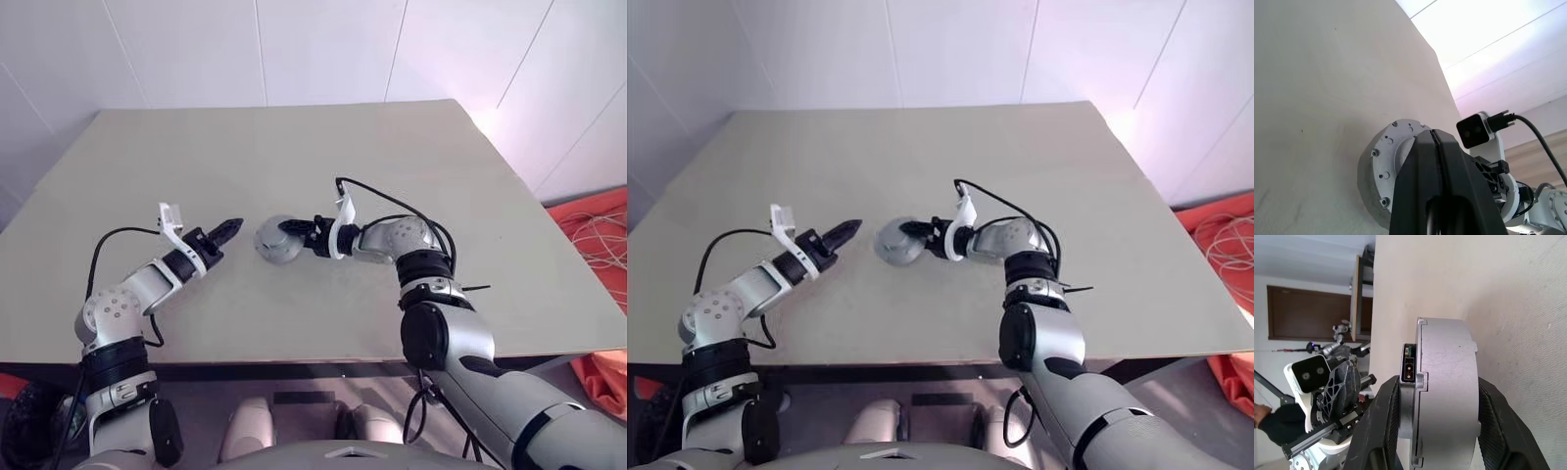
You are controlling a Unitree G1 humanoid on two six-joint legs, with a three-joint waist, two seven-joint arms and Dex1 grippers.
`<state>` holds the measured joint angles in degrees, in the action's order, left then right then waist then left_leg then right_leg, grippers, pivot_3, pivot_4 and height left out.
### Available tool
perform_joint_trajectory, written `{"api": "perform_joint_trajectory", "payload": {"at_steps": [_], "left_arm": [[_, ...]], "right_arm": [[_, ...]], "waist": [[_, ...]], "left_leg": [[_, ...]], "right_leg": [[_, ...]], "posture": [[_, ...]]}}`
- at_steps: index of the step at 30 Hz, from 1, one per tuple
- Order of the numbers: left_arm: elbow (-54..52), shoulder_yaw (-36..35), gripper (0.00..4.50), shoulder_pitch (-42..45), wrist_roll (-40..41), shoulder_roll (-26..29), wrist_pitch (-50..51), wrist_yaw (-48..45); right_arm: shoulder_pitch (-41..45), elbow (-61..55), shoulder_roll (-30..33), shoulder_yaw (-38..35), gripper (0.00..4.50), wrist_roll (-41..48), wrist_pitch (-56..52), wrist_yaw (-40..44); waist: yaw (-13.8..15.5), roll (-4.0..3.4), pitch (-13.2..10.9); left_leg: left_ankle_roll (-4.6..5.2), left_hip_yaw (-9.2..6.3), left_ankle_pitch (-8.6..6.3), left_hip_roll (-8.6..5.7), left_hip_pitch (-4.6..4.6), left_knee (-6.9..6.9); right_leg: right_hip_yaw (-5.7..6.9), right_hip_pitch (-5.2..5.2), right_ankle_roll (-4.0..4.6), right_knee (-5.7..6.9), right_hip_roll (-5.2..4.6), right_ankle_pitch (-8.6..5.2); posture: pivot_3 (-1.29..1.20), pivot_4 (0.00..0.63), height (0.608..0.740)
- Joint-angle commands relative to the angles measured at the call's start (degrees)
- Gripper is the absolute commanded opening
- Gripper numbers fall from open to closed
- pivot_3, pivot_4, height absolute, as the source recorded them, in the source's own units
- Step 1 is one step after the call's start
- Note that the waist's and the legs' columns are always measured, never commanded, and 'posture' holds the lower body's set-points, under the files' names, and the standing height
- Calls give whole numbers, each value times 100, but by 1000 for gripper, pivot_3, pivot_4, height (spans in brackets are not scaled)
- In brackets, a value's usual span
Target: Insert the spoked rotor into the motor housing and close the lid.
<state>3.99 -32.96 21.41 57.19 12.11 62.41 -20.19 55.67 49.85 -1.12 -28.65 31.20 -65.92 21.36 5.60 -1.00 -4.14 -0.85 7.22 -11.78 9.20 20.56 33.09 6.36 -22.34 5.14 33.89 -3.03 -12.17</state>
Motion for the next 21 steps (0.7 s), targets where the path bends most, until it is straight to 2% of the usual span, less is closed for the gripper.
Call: {"api": "perform_joint_trajectory", "payload": {"at_steps": [1,6,15,18,21], "left_arm": [[276,-535,0,233,599,-137,-216,387],[496,-617,0,173,806,-264,-271,821],[250,-411,0,15,1454,-622,-57,1114],[134,-238,599,-67,1569,-624,4,1093],[16,-114,1519,-153,1729,-527,83,1059]], "right_arm": [[538,145,-19,-520,2096,584,275,-123],[784,-198,-103,-669,2096,1012,-109,-78],[792,-1124,-341,-728,2096,1610,-716,-500],[735,-1248,-368,-691,2096,1644,-734,-571],[703,-1318,-369,-667,2096,1656,-726,-614]], "waist": [[4,0,0],[23,3,-2],[76,4,-2],[75,4,-2],[73,5,-3]], "left_leg": [[0,0,0,1,11,5],[20,0,9,5,62,38],[-7,-1,2,18,57,80],[-7,0,1,19,57,91],[-8,0,2,19,57,92]], "right_leg": [[1,-9,1,3,0,1],[2,-63,6,44,0,2],[4,-64,21,88,1,-10],[3,-61,16,89,1,-7],[3,-61,14,90,1,-6]], "posture": [[0,0,740],[0,0,740],[0,0,740],[0,0,740],[0,0,740]]}}
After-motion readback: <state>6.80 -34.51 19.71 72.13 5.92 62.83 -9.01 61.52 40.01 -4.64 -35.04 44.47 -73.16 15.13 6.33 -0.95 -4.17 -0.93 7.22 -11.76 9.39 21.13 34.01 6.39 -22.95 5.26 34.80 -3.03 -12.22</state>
